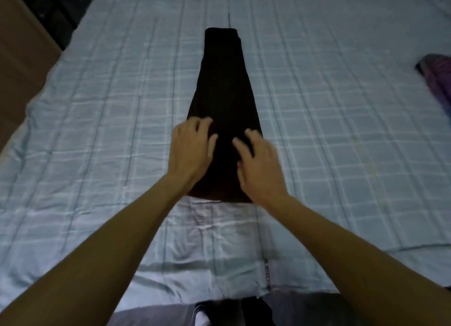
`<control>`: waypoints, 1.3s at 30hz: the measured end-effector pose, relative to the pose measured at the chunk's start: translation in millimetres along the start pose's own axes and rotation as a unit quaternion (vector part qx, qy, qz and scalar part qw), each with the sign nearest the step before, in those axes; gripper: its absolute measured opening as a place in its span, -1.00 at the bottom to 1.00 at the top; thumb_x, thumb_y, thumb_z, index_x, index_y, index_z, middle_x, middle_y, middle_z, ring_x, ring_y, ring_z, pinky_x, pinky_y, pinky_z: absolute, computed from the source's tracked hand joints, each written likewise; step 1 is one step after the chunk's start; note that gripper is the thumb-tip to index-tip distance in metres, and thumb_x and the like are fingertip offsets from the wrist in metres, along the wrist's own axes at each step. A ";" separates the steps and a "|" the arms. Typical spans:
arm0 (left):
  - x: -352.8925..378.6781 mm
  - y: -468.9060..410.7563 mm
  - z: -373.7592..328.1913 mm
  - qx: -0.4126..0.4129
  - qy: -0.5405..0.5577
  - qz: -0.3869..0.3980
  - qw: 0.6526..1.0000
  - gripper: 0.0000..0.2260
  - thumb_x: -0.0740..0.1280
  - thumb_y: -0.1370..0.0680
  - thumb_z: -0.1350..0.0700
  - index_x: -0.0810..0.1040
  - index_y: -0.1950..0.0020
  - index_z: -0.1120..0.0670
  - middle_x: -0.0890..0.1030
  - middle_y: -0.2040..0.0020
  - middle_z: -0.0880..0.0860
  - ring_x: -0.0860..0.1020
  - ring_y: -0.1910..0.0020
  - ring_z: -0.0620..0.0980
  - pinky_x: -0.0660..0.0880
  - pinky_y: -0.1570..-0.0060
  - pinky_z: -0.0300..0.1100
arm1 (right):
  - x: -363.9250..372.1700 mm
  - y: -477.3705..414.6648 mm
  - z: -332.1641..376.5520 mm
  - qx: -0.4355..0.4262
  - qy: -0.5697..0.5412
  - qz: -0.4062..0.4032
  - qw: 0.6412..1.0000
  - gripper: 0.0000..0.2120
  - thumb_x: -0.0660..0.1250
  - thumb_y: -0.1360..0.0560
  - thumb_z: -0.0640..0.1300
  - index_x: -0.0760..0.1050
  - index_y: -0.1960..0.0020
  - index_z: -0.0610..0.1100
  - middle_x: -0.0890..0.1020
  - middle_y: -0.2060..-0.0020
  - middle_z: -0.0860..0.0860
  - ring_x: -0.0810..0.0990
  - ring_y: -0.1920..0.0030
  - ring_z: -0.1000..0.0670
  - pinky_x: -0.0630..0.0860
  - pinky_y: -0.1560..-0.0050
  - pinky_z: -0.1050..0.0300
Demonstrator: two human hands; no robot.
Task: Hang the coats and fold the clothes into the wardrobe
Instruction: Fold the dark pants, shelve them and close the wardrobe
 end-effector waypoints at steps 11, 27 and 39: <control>76.3 66.7 10.4 0.107 -0.004 -0.034 0.994 -0.63 0.24 -0.56 -0.01 0.33 -0.31 0.12 0.31 -0.28 0.19 0.32 -0.30 0.18 0.26 -0.29 0.12 | 114.3 22.4 -32.0 0.055 0.097 0.197 0.974 -0.37 0.20 -0.56 0.05 0.08 -0.52 -0.13 0.21 -0.48 -0.19 0.10 -0.49 -0.21 0.05 -0.45 -0.25; 88.0 5.0 57.7 -0.301 0.275 0.000 0.913 -0.73 0.31 -0.52 -0.15 0.39 0.22 0.01 0.49 0.36 -0.09 0.49 0.36 -0.18 0.37 0.36 -0.41 | 99.4 -10.5 -58.3 0.200 -0.079 -0.028 0.976 -0.74 0.28 -0.51 -0.27 0.50 -0.19 -0.14 0.52 -0.16 -0.15 0.51 -0.15 -0.14 0.44 -0.18 -0.13; 99.5 34.8 73.6 -0.434 0.292 -0.111 0.845 -0.84 0.30 -0.56 0.00 0.47 0.15 0.06 0.54 0.28 -0.08 0.53 0.28 -0.16 0.49 0.26 -0.23 | 125.6 24.2 -11.6 -0.111 0.045 0.144 0.982 -0.30 0.36 -0.44 -0.01 0.14 -0.50 -0.03 0.32 -0.42 -0.15 0.27 -0.43 -0.15 0.03 -0.45 -0.12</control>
Point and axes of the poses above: each hand's wrist, its own y-axis away from the middle knuckle, its own x-axis out of the palm, z = x × y, the point moved 5 cm from there along -y, towards the middle knuckle
